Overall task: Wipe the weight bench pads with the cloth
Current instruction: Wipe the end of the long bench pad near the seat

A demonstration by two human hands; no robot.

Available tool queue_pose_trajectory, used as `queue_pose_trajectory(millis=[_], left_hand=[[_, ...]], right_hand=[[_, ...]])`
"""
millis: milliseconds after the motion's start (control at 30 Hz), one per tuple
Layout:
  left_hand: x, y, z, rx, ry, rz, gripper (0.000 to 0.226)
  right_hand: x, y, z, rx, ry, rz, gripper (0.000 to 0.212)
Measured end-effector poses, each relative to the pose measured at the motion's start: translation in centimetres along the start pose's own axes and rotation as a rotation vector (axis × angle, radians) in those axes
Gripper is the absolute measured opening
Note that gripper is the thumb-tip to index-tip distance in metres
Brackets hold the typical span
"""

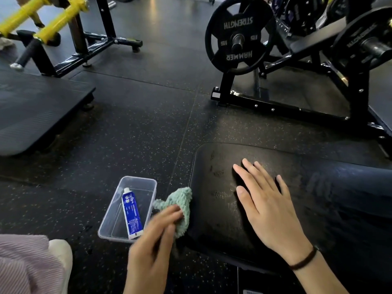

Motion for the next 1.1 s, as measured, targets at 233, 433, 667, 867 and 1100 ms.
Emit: queue_pose_trajectory(millis=[233,433,667,867,1100], left_hand=[[-1.6,6.8,7.5,-0.313,-0.223,-0.051,0.061],[-4.8,10.5,14.7,-0.544,-0.372,-0.047,0.052],[-2.9,7.2,9.6,-0.403,-0.289,-0.097,0.042],[-6.2,5.6,1.0,-0.32,-0.391,-0.187,0.056],[-7.7,8.0,9.3,-0.354,-0.615,-0.214,0.065]], right_hand=[[0.1,-0.1,0.2,0.012,0.009,0.004,0.056],[0.0,-0.1,0.2,-0.006,0.024,0.005,0.057],[-0.1,-0.2,0.2,-0.002,0.022,-0.018,0.06],[0.0,0.0,0.0,0.014,0.01,-0.018,0.068],[0.2,0.0,0.2,0.009,0.025,-0.004,0.06]])
Point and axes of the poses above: each hand's wrist, its own z-axis towards the middle knuckle, its own y-axis out of the palm, x = y × z, the point moved 10 cm from there along z, towards the middle knuckle, and after that the axes turned 3 degrees about y, right-handed, at the moved point
